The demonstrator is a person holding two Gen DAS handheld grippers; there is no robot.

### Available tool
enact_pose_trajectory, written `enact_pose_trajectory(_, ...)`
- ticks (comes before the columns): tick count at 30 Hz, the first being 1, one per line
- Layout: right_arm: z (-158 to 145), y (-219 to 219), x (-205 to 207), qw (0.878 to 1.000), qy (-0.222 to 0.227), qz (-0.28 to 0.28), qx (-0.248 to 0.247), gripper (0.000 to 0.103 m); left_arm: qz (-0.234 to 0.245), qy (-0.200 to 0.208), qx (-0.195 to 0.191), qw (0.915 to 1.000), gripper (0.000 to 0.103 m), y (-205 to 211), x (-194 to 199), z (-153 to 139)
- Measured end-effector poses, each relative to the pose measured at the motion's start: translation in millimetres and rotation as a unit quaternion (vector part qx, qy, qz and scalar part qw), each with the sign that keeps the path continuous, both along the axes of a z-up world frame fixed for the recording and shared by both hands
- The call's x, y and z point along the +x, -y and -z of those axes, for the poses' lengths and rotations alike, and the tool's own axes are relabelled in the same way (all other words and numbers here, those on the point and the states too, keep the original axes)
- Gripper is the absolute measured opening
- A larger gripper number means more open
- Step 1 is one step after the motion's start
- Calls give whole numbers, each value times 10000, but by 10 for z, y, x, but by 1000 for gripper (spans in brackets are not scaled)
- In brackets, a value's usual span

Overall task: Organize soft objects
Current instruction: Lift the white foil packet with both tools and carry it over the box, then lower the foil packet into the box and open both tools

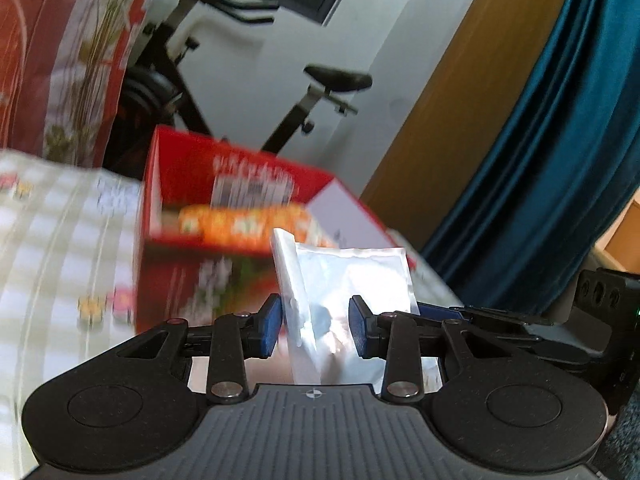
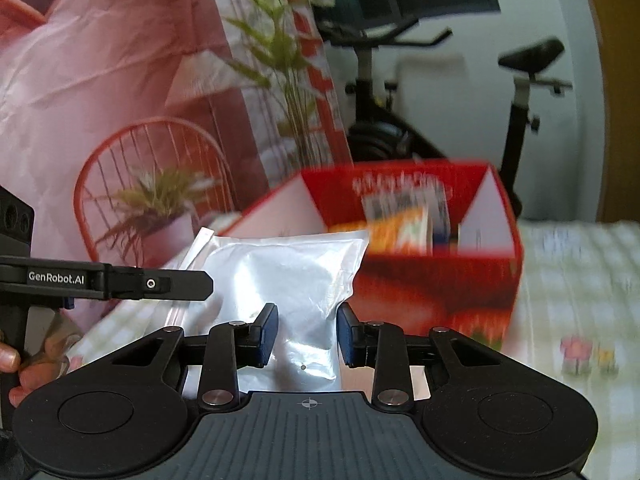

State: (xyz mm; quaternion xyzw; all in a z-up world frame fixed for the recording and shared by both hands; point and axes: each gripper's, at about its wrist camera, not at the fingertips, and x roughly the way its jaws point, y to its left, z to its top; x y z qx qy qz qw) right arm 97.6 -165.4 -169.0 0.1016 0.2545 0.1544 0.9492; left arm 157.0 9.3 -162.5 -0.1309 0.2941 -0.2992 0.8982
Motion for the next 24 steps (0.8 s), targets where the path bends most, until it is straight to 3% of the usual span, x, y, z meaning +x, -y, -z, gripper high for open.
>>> enact_pose_trajectory(11, -314, 46, 855, 9989, 402, 149, -184, 29, -157, 259, 68, 9995, 38, 56, 714, -230)
enact_pose_trajectory(17, -245, 36, 1239, 9986, 377, 100, -358, 29, -264, 157, 237, 9992, 38, 52, 988, -164)
enact_pose_trajectory(24, 12, 17, 1554, 9995, 50, 58, -317, 29, -317, -48, 557, 9979, 38, 59, 1181, -10)
